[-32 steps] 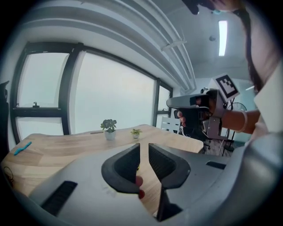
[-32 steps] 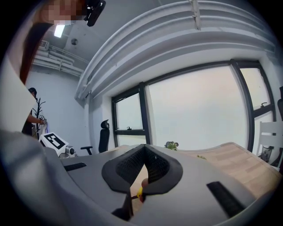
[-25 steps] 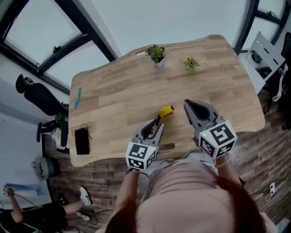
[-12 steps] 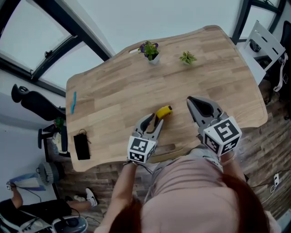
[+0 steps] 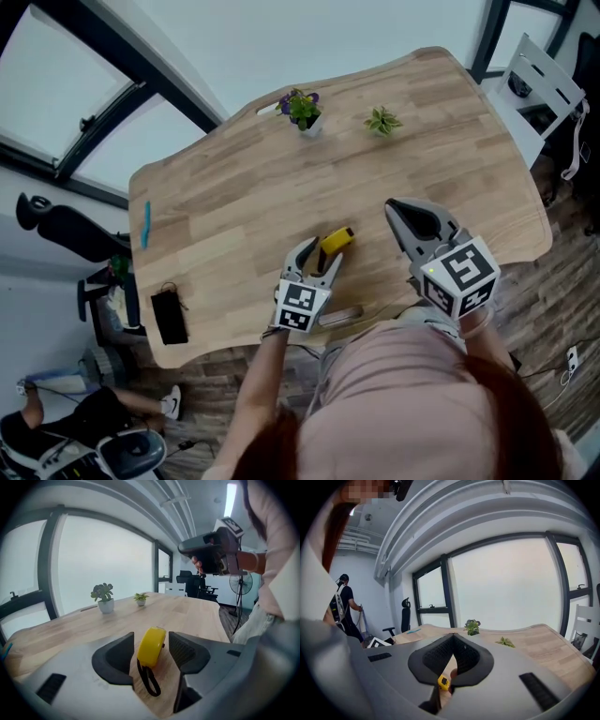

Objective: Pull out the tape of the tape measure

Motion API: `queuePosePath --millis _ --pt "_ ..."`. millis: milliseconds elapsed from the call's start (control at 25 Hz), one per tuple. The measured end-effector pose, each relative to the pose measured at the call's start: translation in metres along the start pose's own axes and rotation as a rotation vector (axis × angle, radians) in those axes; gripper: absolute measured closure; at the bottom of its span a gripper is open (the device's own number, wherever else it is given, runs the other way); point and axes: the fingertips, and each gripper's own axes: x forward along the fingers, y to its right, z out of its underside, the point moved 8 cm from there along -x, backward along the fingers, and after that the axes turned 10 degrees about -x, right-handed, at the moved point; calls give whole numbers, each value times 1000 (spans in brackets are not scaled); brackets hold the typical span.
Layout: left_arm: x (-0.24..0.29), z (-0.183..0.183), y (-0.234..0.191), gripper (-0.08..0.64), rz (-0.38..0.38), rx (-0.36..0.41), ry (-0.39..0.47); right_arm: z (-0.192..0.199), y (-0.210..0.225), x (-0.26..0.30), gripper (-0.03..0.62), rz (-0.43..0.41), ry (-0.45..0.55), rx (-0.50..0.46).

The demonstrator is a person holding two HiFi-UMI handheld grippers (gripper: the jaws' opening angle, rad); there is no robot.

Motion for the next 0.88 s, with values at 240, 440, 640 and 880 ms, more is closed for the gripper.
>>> queuePosePath --millis 240,440,640,880 --pt "23 6 -5 314 34 26 -35 2 5 6 594 5 -38 -13" --pt "38 13 -9 308 59 28 -79 8 7 8 594 12 -58 8" --pt "51 18 -9 308 101 34 -118 12 12 12 594 28 -78 20" --pt "60 21 -10 311 117 27 -142 17 16 16 594 40 -96 36"
